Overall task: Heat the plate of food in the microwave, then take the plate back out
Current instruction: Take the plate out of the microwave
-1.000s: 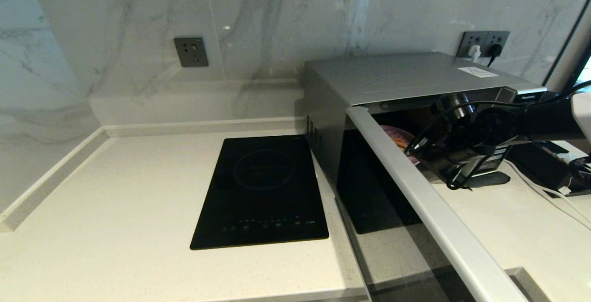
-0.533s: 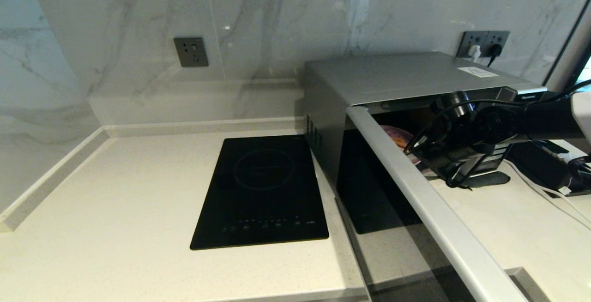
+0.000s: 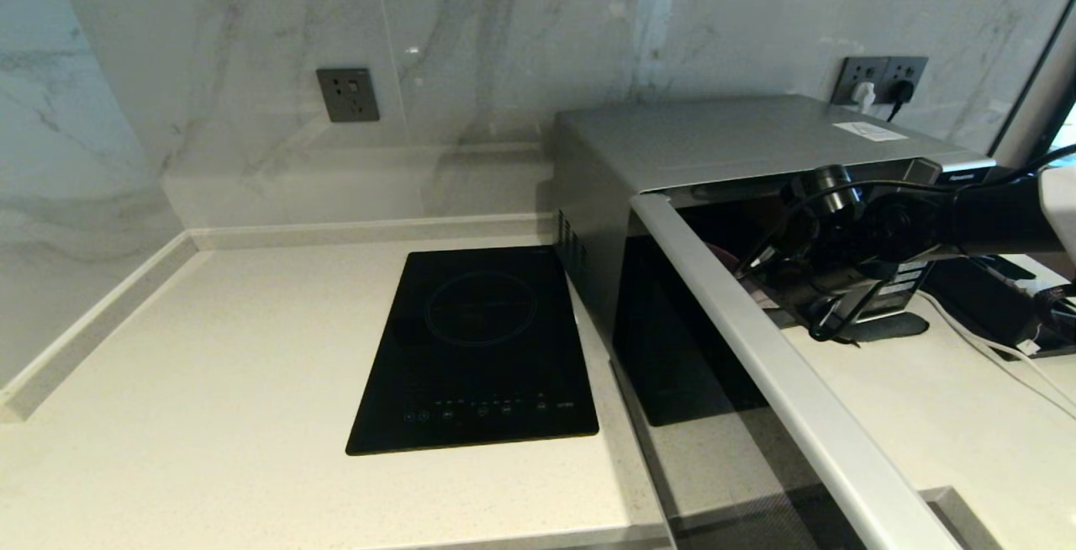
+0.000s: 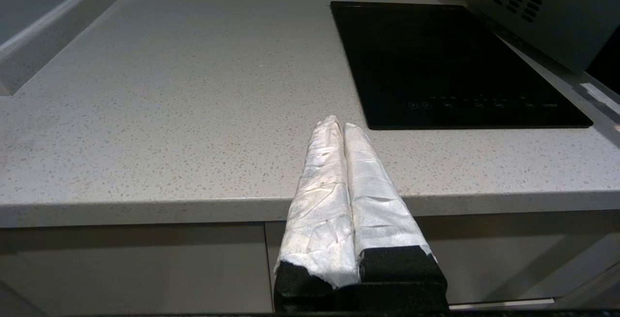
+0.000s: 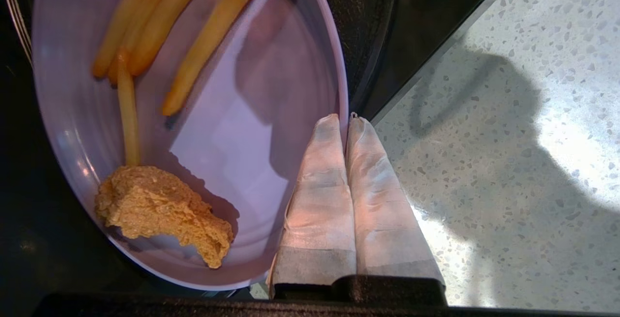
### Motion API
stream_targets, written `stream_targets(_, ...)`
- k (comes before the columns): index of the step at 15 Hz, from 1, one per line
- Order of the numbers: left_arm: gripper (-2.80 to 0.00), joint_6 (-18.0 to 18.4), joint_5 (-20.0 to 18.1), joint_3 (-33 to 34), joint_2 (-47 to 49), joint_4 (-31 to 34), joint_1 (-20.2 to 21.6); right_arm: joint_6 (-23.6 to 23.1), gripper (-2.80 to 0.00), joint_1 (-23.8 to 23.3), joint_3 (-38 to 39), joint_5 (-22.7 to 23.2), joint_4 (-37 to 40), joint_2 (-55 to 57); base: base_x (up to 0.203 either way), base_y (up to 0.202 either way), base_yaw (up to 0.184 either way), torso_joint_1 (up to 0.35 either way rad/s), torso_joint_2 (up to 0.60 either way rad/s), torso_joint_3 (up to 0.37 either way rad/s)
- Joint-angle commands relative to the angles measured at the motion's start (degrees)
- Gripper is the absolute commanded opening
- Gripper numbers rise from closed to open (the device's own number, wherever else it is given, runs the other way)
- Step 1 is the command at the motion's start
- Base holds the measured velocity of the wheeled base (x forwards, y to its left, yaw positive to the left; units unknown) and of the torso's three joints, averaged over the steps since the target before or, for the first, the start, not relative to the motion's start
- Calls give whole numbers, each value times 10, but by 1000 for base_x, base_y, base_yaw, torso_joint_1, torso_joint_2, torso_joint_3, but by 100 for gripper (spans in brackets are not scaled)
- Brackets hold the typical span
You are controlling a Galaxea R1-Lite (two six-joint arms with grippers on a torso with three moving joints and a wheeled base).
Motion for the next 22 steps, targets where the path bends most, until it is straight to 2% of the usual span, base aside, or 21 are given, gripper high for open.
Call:
stream_targets(1, -280, 0, 0, 0, 0, 0, 0, 3, -280, 0, 2, 0, 1, -5, 0, 0, 0, 0, 0, 0)
stream_targets(9, -280, 0, 0, 0, 0, 0, 0, 16, -280, -4, 15, 2, 2, -41, 0, 0, 0, 0, 0, 0)
stream_targets(16, -280, 0, 0, 0, 0, 0, 0, 19, -280, -30, 21, 7, 2, -65, 0, 0, 0, 0, 0, 0)
stream_targets(22, -280, 0, 0, 0, 0, 0, 0, 20, -280, -39, 78, 16, 2, -114, 0, 0, 0, 0, 0, 0)
